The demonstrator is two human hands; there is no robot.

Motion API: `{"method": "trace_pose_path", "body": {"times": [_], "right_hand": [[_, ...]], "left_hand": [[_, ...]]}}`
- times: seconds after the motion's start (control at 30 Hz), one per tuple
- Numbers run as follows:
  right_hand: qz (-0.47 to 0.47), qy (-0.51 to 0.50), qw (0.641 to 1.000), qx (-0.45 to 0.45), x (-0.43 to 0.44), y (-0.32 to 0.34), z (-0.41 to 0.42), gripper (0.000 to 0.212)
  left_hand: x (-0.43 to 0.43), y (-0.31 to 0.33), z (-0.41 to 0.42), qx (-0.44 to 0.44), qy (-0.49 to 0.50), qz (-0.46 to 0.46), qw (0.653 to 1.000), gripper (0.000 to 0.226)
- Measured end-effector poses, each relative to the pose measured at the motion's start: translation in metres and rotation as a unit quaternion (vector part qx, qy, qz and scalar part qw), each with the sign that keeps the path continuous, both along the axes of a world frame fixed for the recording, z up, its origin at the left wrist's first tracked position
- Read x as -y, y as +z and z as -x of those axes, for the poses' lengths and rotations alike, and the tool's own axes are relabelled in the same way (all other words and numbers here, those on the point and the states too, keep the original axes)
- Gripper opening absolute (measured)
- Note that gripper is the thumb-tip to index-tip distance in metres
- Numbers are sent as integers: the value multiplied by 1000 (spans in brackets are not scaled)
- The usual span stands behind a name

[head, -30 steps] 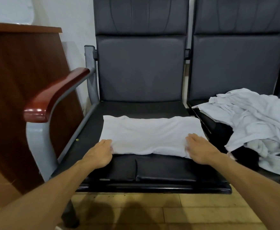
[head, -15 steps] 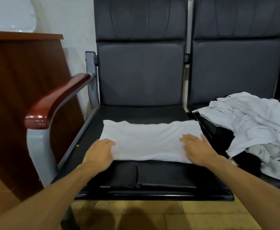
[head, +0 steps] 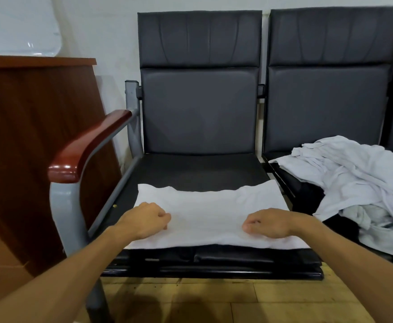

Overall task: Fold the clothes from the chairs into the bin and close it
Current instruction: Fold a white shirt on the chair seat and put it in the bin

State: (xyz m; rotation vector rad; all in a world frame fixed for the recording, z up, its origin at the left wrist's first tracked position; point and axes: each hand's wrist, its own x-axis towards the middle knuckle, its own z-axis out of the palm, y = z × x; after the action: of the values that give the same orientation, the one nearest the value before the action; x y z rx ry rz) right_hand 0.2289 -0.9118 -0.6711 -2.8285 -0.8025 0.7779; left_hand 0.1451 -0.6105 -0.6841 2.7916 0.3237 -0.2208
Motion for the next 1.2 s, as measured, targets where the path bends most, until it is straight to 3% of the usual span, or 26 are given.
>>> {"method": "trace_pose_path", "body": {"times": [0.1,0.27,0.33,0.47,0.57,0.67,0.77,0.87,0.93,1.03,1.2], "right_hand": [[13,5,999,40,-4,7,5,34],[14,-14,994,111,-18,1,9,35],[-8,-29,990,135,-23,-5,7,35],[-38,-38,986,159,-38,-15,0,24],[-40,-34,988,142,-52,-22,-4,18],[-48,-30,988,146,-66,-27,-9,16],[-57,-24,985,164,-75,-29,-13,21],[-91,-45,977,188,-72,-23,-18,26],[-116,-77,969,206,-60,-18,-22,24],[-157,-140,952,221,-35,-14,-24,24],[-184,-242,923,235,15,-7,-26,26]], "left_hand": [[2,1,7,-4,27,20,999,34],[-16,-12,9,55,76,-70,993,17],[-28,-16,12,74,117,-110,984,33],[-39,-25,19,24,148,-216,965,73],[-30,-22,12,-33,146,-205,967,73],[-22,-15,4,-79,171,-123,974,60],[-21,-9,1,-16,184,16,983,45],[-17,2,0,33,218,183,958,27],[-11,11,1,10,264,324,908,21],[-2,17,-2,28,279,524,804,44],[42,32,-17,131,284,667,676,51]]}}
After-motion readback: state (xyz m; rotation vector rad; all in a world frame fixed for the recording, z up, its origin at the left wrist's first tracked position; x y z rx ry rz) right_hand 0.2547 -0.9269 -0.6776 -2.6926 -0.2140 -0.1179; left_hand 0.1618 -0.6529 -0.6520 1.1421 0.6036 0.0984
